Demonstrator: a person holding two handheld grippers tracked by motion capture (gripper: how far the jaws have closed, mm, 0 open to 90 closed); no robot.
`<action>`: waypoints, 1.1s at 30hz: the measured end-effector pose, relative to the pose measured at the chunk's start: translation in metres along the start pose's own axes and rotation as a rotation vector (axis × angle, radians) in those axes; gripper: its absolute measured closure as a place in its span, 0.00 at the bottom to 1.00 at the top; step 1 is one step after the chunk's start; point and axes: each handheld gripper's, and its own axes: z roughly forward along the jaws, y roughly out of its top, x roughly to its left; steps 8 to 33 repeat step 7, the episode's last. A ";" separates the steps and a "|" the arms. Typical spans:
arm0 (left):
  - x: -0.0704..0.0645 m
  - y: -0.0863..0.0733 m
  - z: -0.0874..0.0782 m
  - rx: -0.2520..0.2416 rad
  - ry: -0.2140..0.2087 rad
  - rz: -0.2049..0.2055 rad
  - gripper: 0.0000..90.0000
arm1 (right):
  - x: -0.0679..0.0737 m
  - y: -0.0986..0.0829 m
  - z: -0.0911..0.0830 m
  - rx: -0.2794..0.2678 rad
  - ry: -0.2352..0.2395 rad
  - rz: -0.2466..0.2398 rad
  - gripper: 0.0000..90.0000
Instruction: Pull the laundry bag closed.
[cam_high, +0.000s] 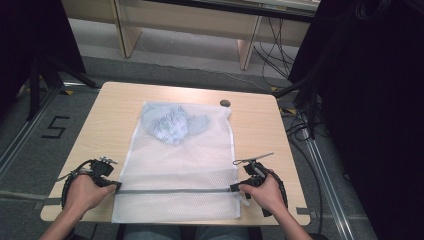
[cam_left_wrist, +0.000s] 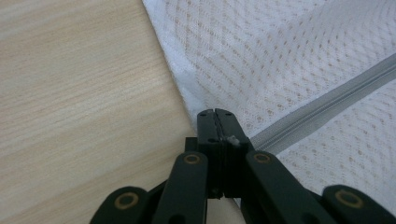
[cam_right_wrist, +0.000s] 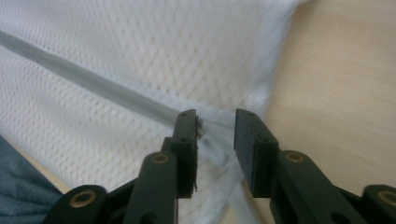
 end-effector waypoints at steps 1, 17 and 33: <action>0.000 0.000 0.000 -0.008 0.001 -0.005 0.98 | -0.001 0.001 -0.002 -0.029 -0.003 0.007 0.75; 0.000 0.001 0.001 -0.038 0.015 0.037 0.86 | -0.013 0.002 -0.009 -0.117 -0.033 0.022 0.67; 0.000 0.001 0.001 -0.038 0.015 0.037 0.86 | -0.013 0.002 -0.009 -0.117 -0.033 0.022 0.67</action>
